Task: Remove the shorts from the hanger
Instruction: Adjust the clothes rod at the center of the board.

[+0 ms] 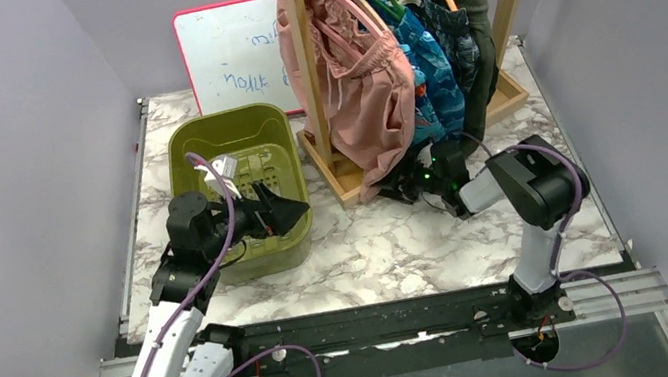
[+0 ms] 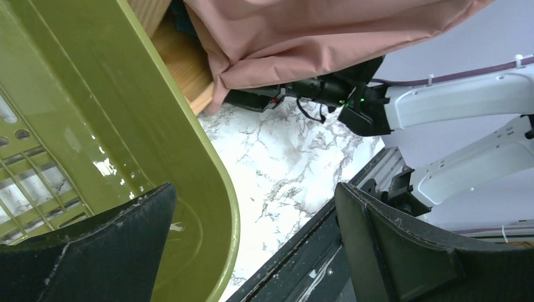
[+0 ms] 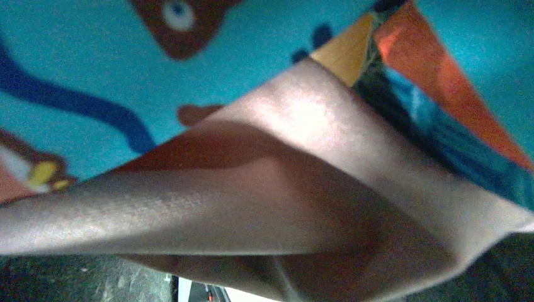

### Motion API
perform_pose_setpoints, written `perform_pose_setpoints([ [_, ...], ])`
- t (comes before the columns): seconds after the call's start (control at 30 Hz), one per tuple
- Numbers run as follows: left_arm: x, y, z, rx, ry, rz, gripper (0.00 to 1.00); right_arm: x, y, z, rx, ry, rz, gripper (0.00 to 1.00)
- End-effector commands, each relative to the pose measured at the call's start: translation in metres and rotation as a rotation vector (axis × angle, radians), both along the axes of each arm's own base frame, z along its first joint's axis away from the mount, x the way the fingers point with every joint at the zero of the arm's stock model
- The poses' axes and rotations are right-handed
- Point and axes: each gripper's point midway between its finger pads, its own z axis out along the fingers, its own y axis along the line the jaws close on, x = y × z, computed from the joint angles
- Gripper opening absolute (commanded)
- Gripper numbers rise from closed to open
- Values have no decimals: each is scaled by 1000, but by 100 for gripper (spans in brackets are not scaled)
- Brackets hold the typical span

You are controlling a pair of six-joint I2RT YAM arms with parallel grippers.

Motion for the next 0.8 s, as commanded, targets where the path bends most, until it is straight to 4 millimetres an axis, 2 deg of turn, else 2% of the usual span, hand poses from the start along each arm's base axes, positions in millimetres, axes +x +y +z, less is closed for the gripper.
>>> perform_pose_setpoints([
  [0.0, -3, -2, 8, -27, -34, -9, 98, 27, 21, 2, 13, -65, -56, 64],
  [0.13, -6, -1, 12, -32, -51, -10, 98, 16, 35, -8, -40, -64, -17, 65],
  [0.2, -6, -1, 12, -24, -60, -12, 98, 7, 30, -15, -61, -37, -20, 67],
  [0.4, -1, -3, 6, -2, -47, -28, 98, -24, -4, -8, -202, -68, -53, 77],
  [0.57, 5, 1, -1, 25, -49, 5, 99, -47, -55, -7, -418, 0, -173, 85],
  [0.7, 8, 4, -14, 49, -22, 25, 98, -70, -80, 16, -463, -33, -215, 86],
  [0.77, 7, 6, -21, 61, -6, 33, 98, -82, -84, 32, -439, -80, -213, 86],
])
